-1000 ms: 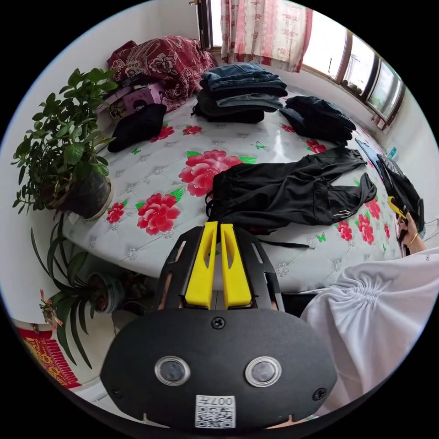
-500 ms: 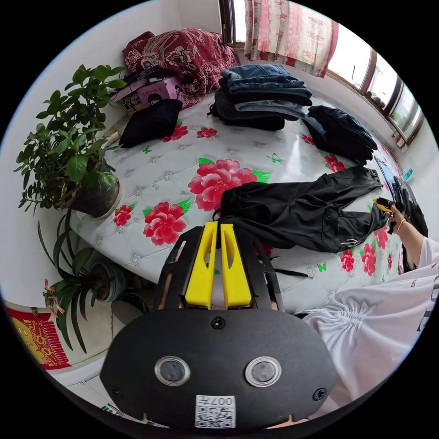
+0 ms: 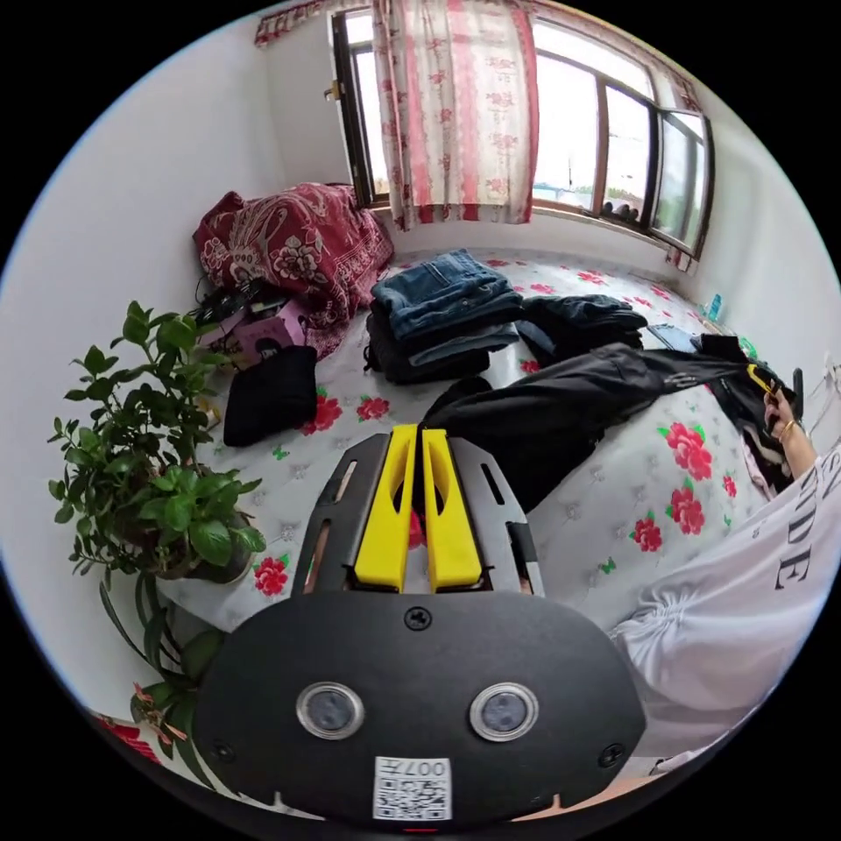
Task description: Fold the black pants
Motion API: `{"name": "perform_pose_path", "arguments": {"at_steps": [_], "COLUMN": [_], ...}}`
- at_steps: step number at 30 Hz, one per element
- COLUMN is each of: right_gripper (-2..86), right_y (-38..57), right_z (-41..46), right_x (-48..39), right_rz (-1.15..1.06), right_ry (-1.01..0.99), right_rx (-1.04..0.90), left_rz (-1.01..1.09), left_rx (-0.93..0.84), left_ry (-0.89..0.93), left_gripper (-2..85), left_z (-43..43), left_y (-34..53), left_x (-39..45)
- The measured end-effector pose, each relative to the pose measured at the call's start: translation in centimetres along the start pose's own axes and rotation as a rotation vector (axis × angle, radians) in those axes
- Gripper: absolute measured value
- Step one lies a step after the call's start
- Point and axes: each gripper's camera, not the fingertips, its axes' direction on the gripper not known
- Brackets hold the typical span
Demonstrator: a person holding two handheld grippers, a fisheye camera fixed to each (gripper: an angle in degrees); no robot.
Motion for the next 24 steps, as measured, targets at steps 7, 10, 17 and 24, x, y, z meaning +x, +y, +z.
{"name": "perform_pose_path", "arguments": {"at_steps": [7, 10, 17, 24], "right_gripper": [-0.3, -0.2, -0.1, 1.2], "right_y": [11.6, 15.3, 14.2, 13.6], "right_z": [0.1, 1.2, 0.1, -0.8], "right_x": [9.4, 12.0, 11.3, 10.6], "right_rz": [0.352, 0.464, 0.365, 0.354], "right_ry": [0.230, 0.338, 0.444, 0.584], "right_rx": [-0.235, -0.376, -0.398, -0.372], "left_rz": [0.197, 0.273, 0.334, 0.172], "left_rx": [-0.501, -0.610, -0.630, -0.652], "left_ry": [-0.011, 0.001, 0.002, 0.036], "left_gripper": [-0.9, -0.9, -0.5, 3.9], "left_z": [10.9, 13.9, 14.7, 13.1], "left_y": [11.3, 13.8, 12.8, 14.5], "left_x": [8.4, 11.2, 12.1, 9.9]}}
